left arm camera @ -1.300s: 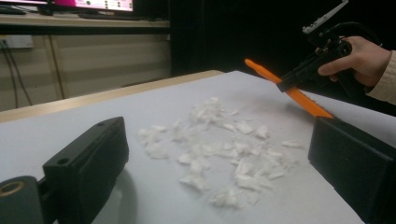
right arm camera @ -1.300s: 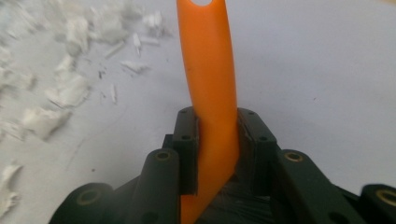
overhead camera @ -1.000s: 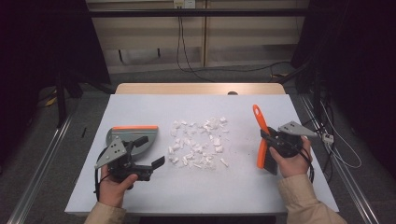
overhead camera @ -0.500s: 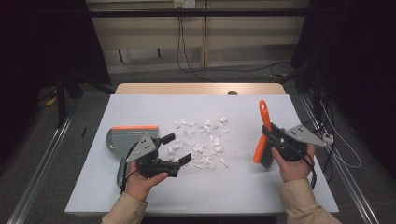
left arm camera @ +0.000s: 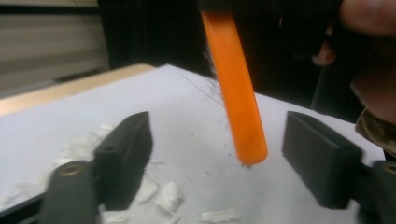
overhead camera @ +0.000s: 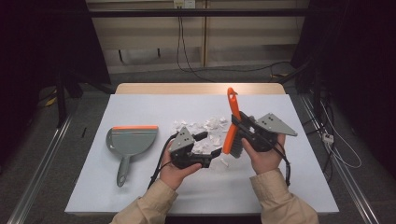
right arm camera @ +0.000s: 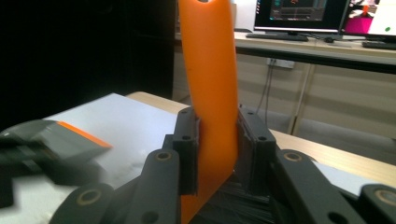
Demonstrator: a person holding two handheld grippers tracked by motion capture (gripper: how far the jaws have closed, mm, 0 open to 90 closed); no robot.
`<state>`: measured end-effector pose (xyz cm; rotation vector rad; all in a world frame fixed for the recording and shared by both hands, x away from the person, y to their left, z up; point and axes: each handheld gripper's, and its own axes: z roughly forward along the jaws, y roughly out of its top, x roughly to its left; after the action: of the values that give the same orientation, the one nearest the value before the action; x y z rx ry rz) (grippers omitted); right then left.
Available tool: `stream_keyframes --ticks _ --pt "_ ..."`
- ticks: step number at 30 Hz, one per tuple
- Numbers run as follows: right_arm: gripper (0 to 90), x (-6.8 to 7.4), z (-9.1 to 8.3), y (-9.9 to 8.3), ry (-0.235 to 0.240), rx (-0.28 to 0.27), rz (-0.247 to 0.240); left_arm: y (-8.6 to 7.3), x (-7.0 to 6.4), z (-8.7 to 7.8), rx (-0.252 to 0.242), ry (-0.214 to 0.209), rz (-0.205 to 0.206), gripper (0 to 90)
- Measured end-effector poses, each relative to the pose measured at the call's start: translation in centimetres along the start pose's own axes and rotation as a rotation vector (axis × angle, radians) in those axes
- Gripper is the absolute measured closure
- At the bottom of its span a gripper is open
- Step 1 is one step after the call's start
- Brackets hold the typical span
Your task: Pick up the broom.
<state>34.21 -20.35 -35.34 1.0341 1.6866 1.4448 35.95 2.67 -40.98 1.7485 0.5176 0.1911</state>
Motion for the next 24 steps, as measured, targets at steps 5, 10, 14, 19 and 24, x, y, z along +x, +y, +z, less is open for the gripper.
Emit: stream_keyframes --ticks 5,10,14,19,24 --pt "71.2 2.4 1.5 0.8 0.049 -0.002 -0.028 -0.5 0.2 0.7 0.018 0.013 -0.011 57.5" --pt "70.9 3.0 2.2 0.6 0.066 0.010 -0.024 -0.5 0.7 -0.1 0.057 0.021 -0.075 68.6" --pt "58.4 3.4 2.6 0.5 0.077 0.034 0.017 -0.8 1.1 -1.1 0.041 0.068 -0.098 70.8" --pt "47.0 4.2 2.5 0.2 0.077 0.010 0.099 -0.7 1.6 -2.1 0.001 0.136 -0.114 70.9" --pt "39.3 5.3 2.6 -0.5 0.063 0.050 0.168 -0.6 1.9 -2.8 -0.018 0.205 -0.099 70.9"
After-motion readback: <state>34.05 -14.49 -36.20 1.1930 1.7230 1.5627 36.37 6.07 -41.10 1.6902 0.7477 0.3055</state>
